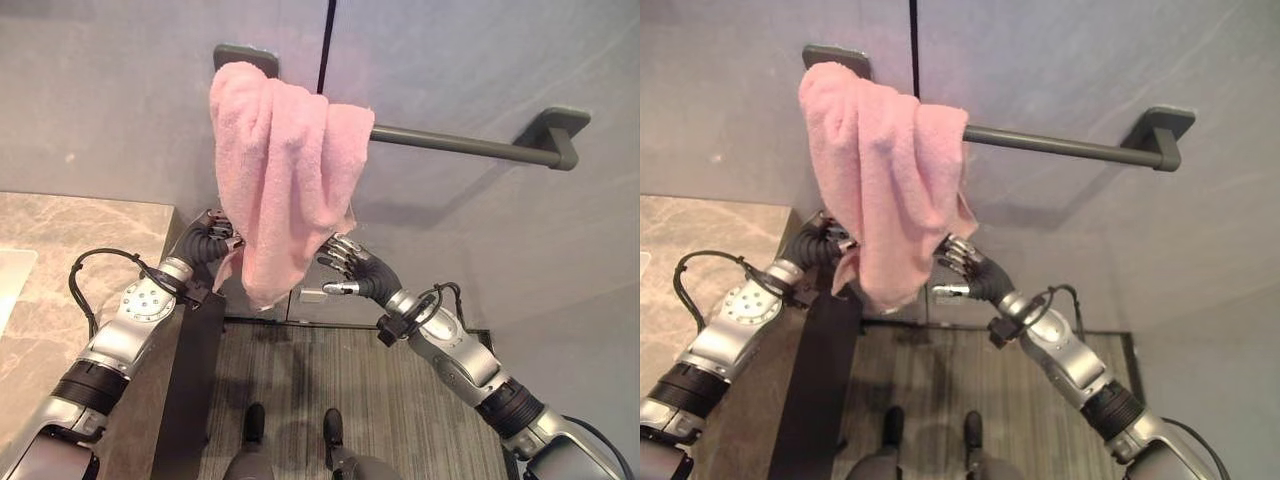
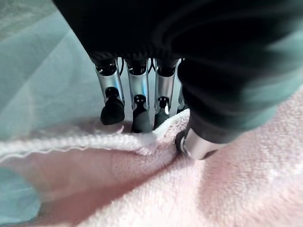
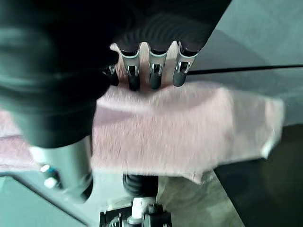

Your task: Put brush and paste in cup on sink, flatten towel.

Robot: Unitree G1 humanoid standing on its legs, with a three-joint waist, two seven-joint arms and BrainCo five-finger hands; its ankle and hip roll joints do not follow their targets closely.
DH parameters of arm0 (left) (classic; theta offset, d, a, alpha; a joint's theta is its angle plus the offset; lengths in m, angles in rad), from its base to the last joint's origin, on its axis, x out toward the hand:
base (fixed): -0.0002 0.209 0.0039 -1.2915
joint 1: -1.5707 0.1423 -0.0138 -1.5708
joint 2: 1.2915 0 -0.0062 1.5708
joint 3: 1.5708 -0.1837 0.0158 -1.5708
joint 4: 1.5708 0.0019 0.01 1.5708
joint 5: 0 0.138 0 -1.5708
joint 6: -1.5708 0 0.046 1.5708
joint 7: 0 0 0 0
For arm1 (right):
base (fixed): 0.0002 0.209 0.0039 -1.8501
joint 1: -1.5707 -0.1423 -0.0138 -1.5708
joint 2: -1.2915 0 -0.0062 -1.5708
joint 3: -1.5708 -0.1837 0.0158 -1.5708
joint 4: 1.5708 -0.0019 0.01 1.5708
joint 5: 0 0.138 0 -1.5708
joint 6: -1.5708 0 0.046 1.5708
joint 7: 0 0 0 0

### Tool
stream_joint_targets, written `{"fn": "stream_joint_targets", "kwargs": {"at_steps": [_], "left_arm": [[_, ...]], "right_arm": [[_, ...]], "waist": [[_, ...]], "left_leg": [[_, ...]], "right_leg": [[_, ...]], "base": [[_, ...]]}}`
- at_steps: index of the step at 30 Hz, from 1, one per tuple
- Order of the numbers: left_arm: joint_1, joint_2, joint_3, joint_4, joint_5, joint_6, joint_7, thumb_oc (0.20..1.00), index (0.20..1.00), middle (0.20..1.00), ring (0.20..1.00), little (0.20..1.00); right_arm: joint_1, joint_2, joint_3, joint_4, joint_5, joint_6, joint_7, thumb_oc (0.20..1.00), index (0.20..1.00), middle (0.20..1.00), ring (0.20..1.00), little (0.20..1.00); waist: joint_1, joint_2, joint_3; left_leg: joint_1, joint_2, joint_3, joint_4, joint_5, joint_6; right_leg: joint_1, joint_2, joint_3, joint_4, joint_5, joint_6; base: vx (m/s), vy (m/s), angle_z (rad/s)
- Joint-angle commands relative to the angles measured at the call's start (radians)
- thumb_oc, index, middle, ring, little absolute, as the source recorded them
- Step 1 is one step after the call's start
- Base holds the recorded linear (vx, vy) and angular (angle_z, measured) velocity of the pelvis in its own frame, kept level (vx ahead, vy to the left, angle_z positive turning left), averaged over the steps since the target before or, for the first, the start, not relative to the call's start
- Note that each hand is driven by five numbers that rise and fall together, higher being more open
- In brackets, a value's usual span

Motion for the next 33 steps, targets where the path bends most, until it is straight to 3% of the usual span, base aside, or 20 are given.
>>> {"fn": "stream_joint_targets", "kwargs": {"at_steps": [1,5,7,15,22,33], "left_arm": [[-0.113,0.013,-0.042,0.067,0.004,-0.039,-0.002,0.2,0.2,0.2,0.2,0.2],[-0.135,0.022,-0.043,0.095,0.021,-0.033,0.015,0.2,0.2,0.2,0.2,0.2],[-0.137,0.025,-0.024,0.101,0.027,-0.025,0.029,0.2,0.2,0.2,0.2,0.2],[-0.117,0.014,0.007,0.108,0.032,-0.008,0.029,0.2,0.2,0.2,0.2,0.2],[-0.089,-0.003,0.037,0.115,0.034,-0.01,0.024,0.2,0.2,0.2,0.2,0.2],[-0.111,-0.049,0.011,0.13,0.054,-0.013,0.045,0.2,0.2,0.2,0.2,0.2]], "right_arm": [[-0.053,0.031,-0.001,-0.03,0.016,-0.027,-0.003,1.0,1.0,1.0,1.0,1.0],[-0.089,0.03,-0.001,-0.017,-0.078,-0.014,-0.038,1.0,1.0,1.0,1.0,1.0],[-0.11,0.009,-0.028,-0.025,-0.204,-0.001,-0.074,1.0,1.0,1.0,1.0,1.0],[-0.091,-0.001,-0.055,0.062,-0.358,0.057,-0.082,1.0,1.0,1.0,1.0,1.0],[-0.054,0.02,-0.109,0.114,-0.421,0.053,-0.096,1.0,1.0,1.0,1.0,1.0],[-0.153,0.087,-0.046,0.142,-0.365,0.035,-0.104,1.0,1.0,1.0,1.0,1.0]], "waist": [[0.002,0.004,-0.028],[0.003,0.001,-0.028],[0.0,0.0,-0.028],[-0.003,-0.004,-0.032],[-0.009,-0.01,-0.042],[0.008,-0.012,-0.039]], "left_leg": [[0.011,-0.026,0.012,0.003,-0.027,0.009],[0.003,-0.024,0.015,0.003,-0.023,0.009],[-0.004,-0.025,0.013,0.003,-0.021,0.011],[-0.006,-0.027,0.01,0.003,-0.023,0.015],[0.003,-0.025,0.012,0.003,-0.03,0.017],[0.002,-0.023,0.008,0.003,-0.029,0.018]], "right_leg": [[-0.029,-0.043,-0.016,-0.003,0.087,0.076],[-0.036,-0.043,-0.015,-0.003,0.09,0.076],[-0.045,-0.041,-0.013,-0.003,0.093,0.075],[-0.045,-0.042,-0.014,-0.003,0.093,0.075],[-0.037,-0.039,-0.011,-0.003,0.093,0.076],[-0.042,-0.037,-0.01,-0.003,0.092,0.074]], "base": [[0.0,0.0,0.0],[0.0,0.0,0.0],[0.0,0.0,0.0],[0.0,0.0,0.0],[0.0,0.001,0.0],[0.0,0.0,0.0]]}}
